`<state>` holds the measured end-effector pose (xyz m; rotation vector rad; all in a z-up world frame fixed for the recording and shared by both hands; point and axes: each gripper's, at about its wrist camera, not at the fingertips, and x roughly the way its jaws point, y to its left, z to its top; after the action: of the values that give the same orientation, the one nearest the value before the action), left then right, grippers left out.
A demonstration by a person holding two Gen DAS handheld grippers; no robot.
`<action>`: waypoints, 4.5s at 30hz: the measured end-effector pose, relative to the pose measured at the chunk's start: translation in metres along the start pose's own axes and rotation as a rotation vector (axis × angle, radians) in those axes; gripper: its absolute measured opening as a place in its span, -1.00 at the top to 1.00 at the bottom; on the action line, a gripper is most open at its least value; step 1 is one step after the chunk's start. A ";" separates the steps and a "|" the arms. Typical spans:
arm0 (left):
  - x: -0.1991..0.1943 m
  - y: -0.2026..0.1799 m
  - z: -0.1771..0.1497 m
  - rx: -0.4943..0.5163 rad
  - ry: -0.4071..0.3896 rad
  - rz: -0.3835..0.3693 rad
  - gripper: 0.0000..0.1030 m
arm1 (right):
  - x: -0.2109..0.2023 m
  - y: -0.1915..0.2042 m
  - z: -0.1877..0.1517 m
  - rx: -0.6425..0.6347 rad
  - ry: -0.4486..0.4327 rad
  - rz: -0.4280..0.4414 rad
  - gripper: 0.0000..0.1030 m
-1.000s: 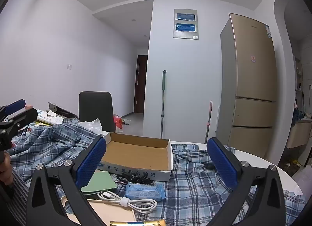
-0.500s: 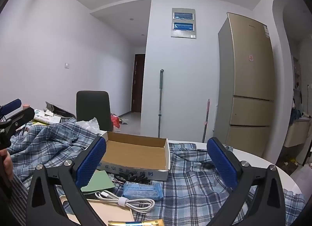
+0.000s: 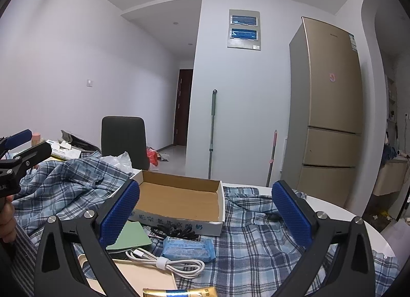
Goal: Organize soft objects
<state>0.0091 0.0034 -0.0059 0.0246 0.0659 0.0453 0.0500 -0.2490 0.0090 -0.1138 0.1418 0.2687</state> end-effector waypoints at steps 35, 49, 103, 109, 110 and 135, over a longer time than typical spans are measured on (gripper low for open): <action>-0.005 -0.001 0.004 0.005 -0.028 -0.014 -1.00 | 0.003 -0.002 0.000 0.010 0.024 -0.012 -1.00; -0.006 -0.003 0.003 0.010 -0.031 -0.013 -1.00 | 0.006 -0.003 0.000 0.011 0.033 -0.014 -1.00; 0.050 -0.029 -0.006 -0.048 0.434 -0.116 -1.00 | 0.048 -0.020 0.003 0.148 0.551 0.157 -1.00; 0.051 -0.035 -0.019 -0.019 0.430 -0.119 -1.00 | 0.061 -0.014 -0.036 0.124 0.737 0.244 -1.00; 0.051 -0.038 -0.021 -0.006 0.431 -0.120 -1.00 | 0.063 -0.008 -0.041 0.080 0.764 0.253 -1.00; 0.054 -0.048 -0.024 0.068 0.430 -0.118 -1.00 | 0.061 -0.006 -0.046 -0.004 0.733 0.202 -0.67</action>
<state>0.0632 -0.0417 -0.0350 0.0789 0.4981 -0.0706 0.1041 -0.2454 -0.0451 -0.1986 0.8843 0.4200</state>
